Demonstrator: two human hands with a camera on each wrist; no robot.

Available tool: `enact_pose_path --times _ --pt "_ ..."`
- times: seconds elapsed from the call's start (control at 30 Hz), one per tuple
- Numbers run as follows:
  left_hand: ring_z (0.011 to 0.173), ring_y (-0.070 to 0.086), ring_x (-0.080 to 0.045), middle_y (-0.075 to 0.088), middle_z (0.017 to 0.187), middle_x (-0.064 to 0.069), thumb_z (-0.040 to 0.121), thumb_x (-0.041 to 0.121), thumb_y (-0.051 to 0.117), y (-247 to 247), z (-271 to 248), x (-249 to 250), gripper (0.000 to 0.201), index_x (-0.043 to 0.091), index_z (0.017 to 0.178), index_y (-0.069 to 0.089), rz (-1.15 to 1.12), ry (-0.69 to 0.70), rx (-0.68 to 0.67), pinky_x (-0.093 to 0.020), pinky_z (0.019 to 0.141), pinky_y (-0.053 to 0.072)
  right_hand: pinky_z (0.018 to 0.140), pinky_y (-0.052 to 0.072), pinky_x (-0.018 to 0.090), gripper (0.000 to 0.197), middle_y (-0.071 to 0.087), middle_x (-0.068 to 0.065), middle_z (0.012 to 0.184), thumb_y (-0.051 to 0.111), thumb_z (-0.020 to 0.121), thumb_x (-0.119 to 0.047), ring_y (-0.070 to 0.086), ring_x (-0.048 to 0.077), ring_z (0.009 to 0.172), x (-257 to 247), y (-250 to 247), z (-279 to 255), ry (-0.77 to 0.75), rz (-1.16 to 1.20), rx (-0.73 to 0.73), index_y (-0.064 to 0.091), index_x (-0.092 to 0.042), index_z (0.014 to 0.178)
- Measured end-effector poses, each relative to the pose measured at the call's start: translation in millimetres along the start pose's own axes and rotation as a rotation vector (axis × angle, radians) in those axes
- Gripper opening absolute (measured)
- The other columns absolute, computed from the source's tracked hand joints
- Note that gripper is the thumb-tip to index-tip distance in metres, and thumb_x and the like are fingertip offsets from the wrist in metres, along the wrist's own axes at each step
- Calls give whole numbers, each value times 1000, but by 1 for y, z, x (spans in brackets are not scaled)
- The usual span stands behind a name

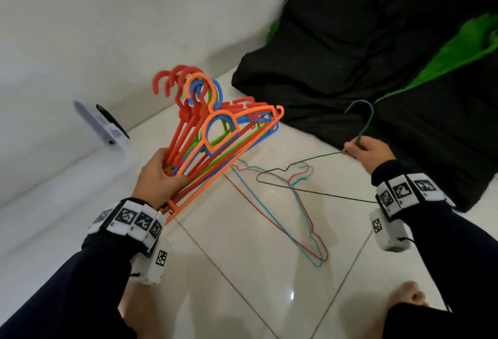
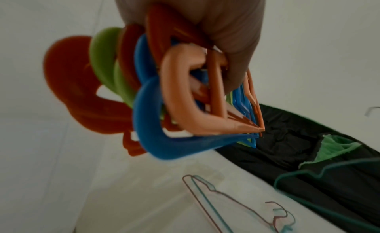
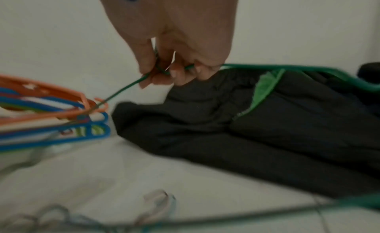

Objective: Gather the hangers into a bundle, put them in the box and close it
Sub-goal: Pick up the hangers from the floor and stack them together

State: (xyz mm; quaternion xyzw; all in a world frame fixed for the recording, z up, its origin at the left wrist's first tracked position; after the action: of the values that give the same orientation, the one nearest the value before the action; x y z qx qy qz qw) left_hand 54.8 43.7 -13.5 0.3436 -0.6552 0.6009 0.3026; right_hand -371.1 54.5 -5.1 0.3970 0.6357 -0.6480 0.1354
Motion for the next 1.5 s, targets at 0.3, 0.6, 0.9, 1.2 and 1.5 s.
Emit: enact_pose_path --times 0.3,0.6,0.9,1.2,1.5 --pt "79 58 -2 60 96 2 66 11 78 -17 -42 35 58 14 117 50 -51 76 -128 -18 70 45 74 43 30 14 59 4 79 60 87 -12 54 18 78 -198 42 -79 -710 -35 -234 69 -2 83" --pt "86 64 -6 65 97 7 69 24 78 -2 -52 46 52 21 113 52 -112 92 -262 -13 68 49 69 40 32 23 53 5 71 58 88 -18 51 24 73 -167 32 -71 -588 -141 -157 63 4 84" --pt "85 61 0 61 95 13 72 22 75 23 -52 43 47 23 111 49 -91 92 -339 -10 69 49 67 37 23 27 55 9 81 54 91 -21 52 20 78 -162 56 -73 -551 -37 -138 65 3 86" --pt "91 63 -5 62 100 11 71 32 75 28 -52 27 52 26 114 48 -69 37 -371 -20 74 52 77 49 43 32 63 22 90 58 87 -26 59 36 84 -148 69 -56 -518 -187 -225 61 5 86" --pt "88 66 -5 65 100 10 62 24 81 29 -60 19 60 23 113 49 -153 -34 -364 -21 75 54 65 41 26 30 56 10 86 53 91 -24 52 21 79 -157 84 -66 -477 -94 -147 61 4 93"
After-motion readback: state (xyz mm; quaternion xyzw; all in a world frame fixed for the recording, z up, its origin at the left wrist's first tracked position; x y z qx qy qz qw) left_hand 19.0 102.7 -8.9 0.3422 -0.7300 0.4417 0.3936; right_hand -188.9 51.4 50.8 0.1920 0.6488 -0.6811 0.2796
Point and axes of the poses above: each hand's wrist, its own z-axis towards the middle knuckle, its own y-axis out of the palm, x = y × z, the point moved 7 cm from there along z, towards the middle knuckle
